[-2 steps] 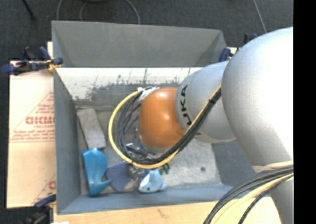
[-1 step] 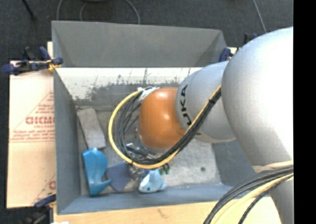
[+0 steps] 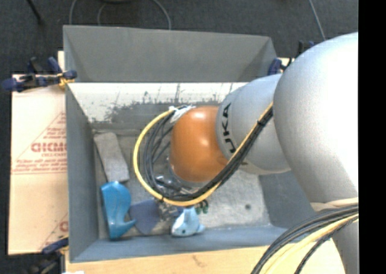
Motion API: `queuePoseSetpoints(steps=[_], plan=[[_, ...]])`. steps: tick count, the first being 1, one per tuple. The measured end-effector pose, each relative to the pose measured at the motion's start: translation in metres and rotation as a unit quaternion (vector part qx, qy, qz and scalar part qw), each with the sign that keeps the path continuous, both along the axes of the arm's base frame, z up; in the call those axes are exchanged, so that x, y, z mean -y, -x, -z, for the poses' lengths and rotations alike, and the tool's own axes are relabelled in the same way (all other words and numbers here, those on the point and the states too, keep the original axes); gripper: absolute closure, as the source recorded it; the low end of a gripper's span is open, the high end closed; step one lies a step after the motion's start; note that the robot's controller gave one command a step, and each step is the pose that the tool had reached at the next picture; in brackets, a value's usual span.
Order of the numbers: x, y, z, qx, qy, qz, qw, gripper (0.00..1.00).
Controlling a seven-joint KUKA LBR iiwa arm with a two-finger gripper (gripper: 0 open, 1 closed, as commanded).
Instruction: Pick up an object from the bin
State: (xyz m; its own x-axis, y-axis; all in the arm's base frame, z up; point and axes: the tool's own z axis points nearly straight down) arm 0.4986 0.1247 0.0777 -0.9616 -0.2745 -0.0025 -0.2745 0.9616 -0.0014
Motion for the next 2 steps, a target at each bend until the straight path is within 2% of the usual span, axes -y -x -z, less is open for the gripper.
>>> queuePoseSetpoints(steps=[1, 2], plan=[[0.0, 0.002, -0.02, -0.0044, 0.001, 0.0, 1.0, 1.0], [0.0, 0.001, -0.044, -0.0027, 0.001, 0.0, 1.0, 1.0]])
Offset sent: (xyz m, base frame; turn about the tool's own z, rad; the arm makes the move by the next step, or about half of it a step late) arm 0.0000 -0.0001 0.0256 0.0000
